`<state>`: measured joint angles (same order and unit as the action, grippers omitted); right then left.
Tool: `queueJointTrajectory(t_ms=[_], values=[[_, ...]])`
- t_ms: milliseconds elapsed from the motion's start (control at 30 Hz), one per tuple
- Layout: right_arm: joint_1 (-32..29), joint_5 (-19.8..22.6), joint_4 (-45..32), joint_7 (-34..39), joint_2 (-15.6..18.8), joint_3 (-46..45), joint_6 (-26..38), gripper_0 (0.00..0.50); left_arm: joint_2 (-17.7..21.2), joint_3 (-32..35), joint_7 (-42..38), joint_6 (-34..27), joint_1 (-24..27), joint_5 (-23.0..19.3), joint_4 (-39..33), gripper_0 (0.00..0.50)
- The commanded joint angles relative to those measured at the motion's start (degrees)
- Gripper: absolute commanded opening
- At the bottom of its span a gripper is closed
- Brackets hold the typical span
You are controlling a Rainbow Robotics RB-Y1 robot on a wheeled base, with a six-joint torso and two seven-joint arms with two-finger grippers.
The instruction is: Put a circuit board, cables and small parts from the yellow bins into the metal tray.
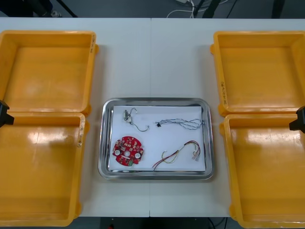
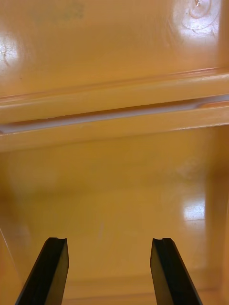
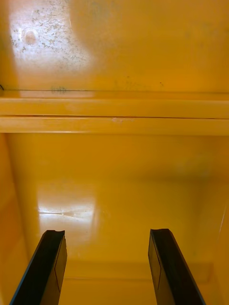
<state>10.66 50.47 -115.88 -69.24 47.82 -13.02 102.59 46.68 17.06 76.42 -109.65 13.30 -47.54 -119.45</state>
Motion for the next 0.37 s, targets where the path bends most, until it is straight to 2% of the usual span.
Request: queueJointTrajectory(t_ms=[33,367], values=[[-0.55,0.42,-1.45,-3.27,-0.1,-2.01,0.06,0.5,2.72,1.75,5.75,-0.35,-0.91,0.34,-1.76,0.5],[-0.55,0.42,-1.45,-3.27,-0.1,-2.01,0.06,0.5,2.72,1.75,5.75,-0.35,-0.91,0.34,-1.76,0.5]])
